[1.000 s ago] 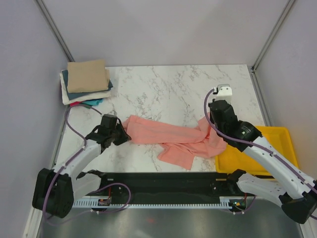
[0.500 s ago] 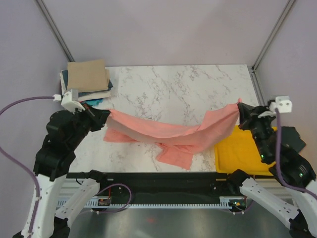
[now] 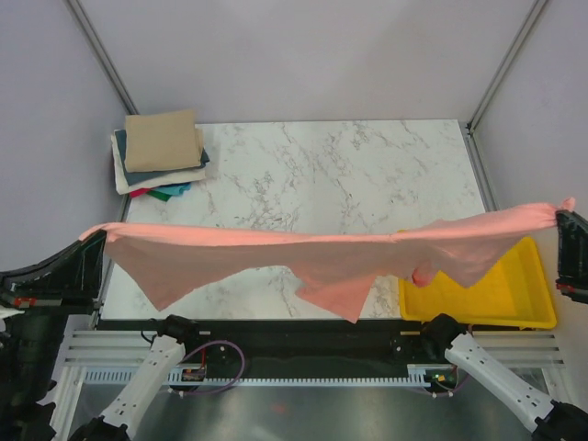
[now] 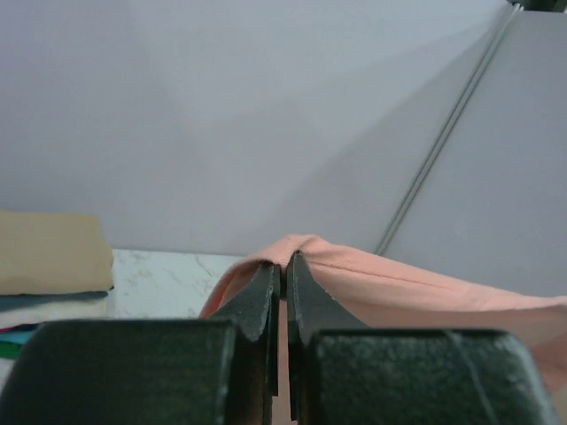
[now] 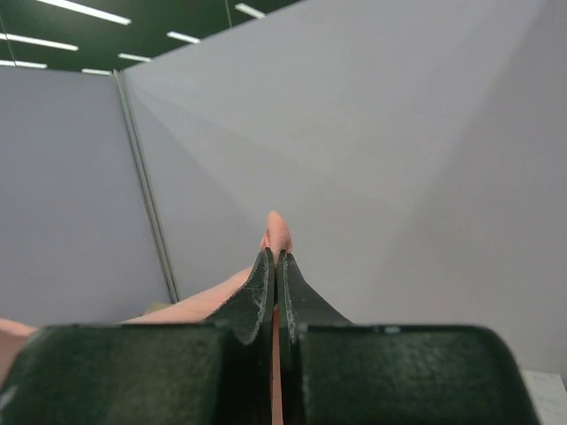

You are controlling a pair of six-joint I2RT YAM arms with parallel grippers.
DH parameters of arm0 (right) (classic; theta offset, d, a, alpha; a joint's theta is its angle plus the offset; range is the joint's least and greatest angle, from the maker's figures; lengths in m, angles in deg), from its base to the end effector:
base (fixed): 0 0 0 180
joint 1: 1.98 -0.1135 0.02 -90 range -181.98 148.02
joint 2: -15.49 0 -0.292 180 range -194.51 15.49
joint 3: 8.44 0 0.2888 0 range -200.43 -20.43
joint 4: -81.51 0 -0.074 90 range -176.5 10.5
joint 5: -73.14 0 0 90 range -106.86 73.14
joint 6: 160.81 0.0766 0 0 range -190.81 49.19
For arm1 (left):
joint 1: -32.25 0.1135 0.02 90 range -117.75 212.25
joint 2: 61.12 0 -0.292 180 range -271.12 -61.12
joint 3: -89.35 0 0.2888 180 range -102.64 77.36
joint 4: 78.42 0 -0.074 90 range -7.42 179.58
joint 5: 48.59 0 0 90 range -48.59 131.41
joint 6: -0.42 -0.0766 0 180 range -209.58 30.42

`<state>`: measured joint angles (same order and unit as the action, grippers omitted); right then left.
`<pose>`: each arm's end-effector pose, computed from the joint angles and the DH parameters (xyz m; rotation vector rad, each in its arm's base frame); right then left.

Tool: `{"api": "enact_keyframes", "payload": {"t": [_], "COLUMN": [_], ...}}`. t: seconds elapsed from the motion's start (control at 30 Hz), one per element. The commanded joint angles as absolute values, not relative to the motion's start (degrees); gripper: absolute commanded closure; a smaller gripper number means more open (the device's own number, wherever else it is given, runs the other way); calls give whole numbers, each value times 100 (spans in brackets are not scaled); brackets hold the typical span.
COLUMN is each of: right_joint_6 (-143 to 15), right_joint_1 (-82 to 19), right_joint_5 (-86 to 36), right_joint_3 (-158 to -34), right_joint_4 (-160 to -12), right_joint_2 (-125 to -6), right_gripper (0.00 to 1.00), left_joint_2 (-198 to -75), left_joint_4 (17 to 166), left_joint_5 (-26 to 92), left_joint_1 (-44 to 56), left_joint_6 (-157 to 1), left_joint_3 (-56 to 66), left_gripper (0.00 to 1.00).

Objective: Fold and stack the t-shirts
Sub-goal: Flatten the tshirt out

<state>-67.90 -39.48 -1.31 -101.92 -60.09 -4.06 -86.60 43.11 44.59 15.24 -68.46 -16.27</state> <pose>-0.0311 -0.0497 0.5746 -0.0421 0.9879 0.5189 -0.0507 0.0199 0.5792 -0.0928 1.2074 -0.5506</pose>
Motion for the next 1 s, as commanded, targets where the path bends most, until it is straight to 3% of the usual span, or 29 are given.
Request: {"api": "enact_keyframes", "payload": {"t": [0.0,0.2,0.33,0.47,0.57,0.77,0.8,0.83,0.87,0.9,0.97], "right_joint_6": [-7265,-8126,-8592,-8892,-8630,-7987,-7969,-7952,-7934,-7925,-7715], "right_joint_1": [-3925,-4003,-4118,-4031,-3373,-2203,-2159,-2141,-2123,-2123,-2132], "right_joint_5": [-17,80,431,722,126,-641,-597,-649,-736,-728,-589], "right_joint_3": [-10945,-11755,-11449,-11079,-10903,-11621,-11884,-12505,-12894,-13289,-13864], "right_joint_4": [-6417,-6636,-7312,-8025,-8368,-8686,-8372,-8160,-7871,-7233,-6919], "right_joint_2": [-946,-2527,-3477,-4696,-5627,-8217,-8599,-8959,-9642,-9953,-10341], "right_gripper": [100,100,100,100,100,100,96,63,39,26,18], "left_joint_2": [-8845,-9794,-10865,-11875,-12254,-14625,-15351,-15637,-15909,-16060,-15975], "left_joint_4": [4731,5002,4802,4976,5512,5478,5347,5224,5066,4760,4757], "left_joint_5": [4826,4766,5133,5319,5258,3871,3520,3308,3123,2982,3016], "left_joint_1": [1529,1511,1503,1512,1713,3022,3215,3408,3488,3550,3550], "left_joint_6": [-7604,-7552,-7525,-7561,-7465,-7016,-6964,-6885,-6849,-6840,-6884], "left_joint_3": [-1791,-2212,-2591,-2180,-1310,-728,-876,-1034,-1192,-1490,-1511], "left_gripper": [98,98,98,98,98,94,88,79,54,48,31]}}
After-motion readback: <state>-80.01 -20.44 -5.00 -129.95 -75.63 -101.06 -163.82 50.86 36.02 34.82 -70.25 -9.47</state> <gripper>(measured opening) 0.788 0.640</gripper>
